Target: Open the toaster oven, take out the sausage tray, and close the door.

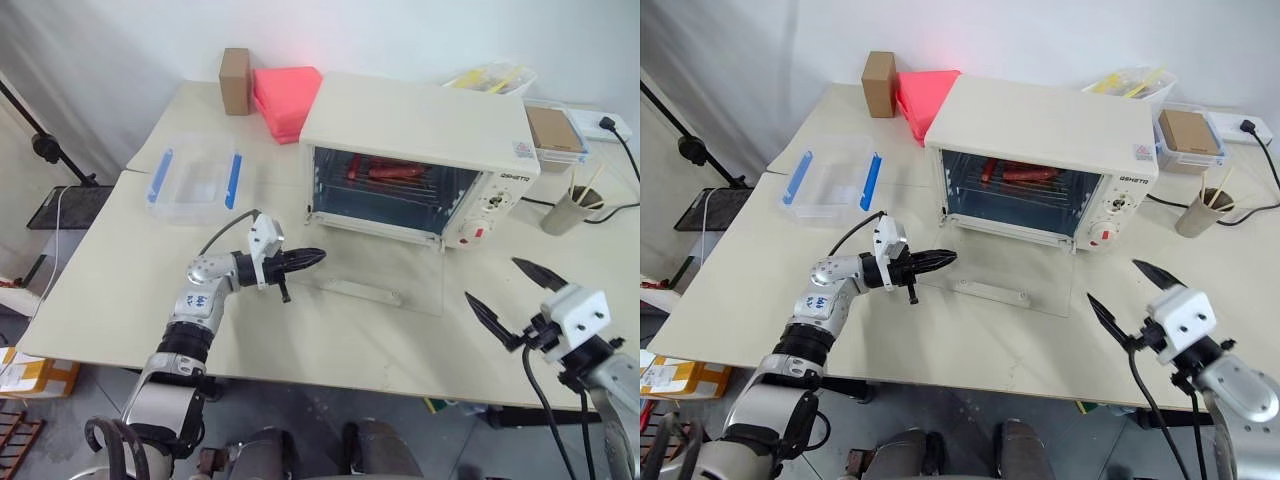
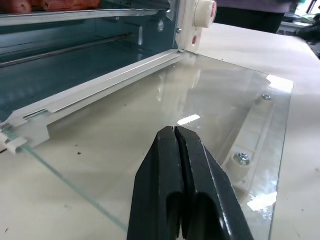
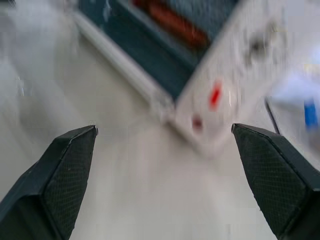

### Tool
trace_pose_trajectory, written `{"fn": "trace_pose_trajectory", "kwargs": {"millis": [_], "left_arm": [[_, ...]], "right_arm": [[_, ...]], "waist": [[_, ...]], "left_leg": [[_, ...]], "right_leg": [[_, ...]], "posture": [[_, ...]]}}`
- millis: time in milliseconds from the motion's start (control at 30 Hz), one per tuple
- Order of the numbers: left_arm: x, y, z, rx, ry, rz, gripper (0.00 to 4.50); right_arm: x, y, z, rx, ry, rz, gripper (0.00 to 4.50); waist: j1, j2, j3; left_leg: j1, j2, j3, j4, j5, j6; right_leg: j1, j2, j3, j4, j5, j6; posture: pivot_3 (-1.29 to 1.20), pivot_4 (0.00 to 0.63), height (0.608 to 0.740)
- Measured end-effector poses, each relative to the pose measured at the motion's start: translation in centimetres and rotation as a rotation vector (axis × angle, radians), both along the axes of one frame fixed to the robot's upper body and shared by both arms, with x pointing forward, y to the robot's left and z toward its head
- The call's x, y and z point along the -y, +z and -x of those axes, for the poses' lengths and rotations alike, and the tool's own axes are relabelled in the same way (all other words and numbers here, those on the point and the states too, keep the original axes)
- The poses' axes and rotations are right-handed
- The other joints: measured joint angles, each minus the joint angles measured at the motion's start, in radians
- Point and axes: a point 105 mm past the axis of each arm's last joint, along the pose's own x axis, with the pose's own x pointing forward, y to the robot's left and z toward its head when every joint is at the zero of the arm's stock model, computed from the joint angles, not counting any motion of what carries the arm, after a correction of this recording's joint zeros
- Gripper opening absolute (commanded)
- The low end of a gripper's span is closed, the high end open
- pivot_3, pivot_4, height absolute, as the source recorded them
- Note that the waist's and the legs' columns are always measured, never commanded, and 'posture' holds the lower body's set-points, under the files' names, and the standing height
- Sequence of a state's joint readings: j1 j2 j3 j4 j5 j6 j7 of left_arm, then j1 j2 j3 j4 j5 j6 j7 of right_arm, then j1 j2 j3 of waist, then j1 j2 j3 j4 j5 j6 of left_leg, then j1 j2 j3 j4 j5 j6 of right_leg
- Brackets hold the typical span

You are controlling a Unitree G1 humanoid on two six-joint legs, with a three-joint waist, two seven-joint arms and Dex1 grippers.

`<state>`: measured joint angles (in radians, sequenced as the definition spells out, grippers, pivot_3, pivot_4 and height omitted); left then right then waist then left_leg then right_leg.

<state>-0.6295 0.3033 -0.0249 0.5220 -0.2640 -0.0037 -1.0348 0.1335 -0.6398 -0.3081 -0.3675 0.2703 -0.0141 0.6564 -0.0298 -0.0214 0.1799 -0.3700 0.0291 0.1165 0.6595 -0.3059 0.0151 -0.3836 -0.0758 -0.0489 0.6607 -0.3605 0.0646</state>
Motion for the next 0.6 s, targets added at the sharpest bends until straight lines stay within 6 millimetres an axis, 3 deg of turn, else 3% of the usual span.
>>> {"fn": "trace_pose_trajectory", "kwargs": {"millis": [167, 300, 400, 600], "left_arm": [[-1.2, 0.2, 0.6, 0.008, 0.073, 0.032, 2.32], [-2.8, 0.8, 1.3, 0.031, 0.157, 0.074, 3.55], [-3.5, 1.3, 1.8, 0.049, 0.199, 0.094, 4.47], [-5.4, 2.5, 2.8, 0.105, 0.333, 0.175, 4.49]], "right_arm": [[-5.7, 1.6, -2.6, 0.002, 0.161, 0.081, 4.50], [-9.5, 1.9, -5.2, 0.037, 0.167, 0.094, 4.50], [-10.6, 1.6, -7.2, 0.064, 0.120, 0.151, 4.50], [-10.7, 2.6, -12.2, 0.239, -0.071, 0.369, 4.50]], "waist": [[0.003, 0.000, 0.000], [0.003, 0.000, 0.000], [0.005, 0.000, 0.000], [-0.002, 0.000, 0.000]], "left_leg": [[-0.001, 0.000, 0.000, 0.000, 0.000, 0.000], [-0.002, 0.000, 0.000, 0.001, 0.000, 0.001], [-0.003, -0.001, -0.001, 0.003, 0.000, 0.002], [-0.004, -0.001, 0.000, 0.003, -0.001, 0.002]], "right_leg": [[-0.001, 0.000, -0.001, 0.000, 0.000, 0.000], [-0.001, -0.001, -0.001, 0.000, 0.000, 0.000], [-0.001, -0.002, -0.002, 0.000, 0.000, 0.000], [-0.002, -0.002, -0.003, 0.000, 0.000, 0.000]], "posture": [[0.00, 0.150, 0.740], [0.00, 0.150, 0.740], [0.00, 0.150, 0.740], [0.00, 0.150, 0.740]]}}
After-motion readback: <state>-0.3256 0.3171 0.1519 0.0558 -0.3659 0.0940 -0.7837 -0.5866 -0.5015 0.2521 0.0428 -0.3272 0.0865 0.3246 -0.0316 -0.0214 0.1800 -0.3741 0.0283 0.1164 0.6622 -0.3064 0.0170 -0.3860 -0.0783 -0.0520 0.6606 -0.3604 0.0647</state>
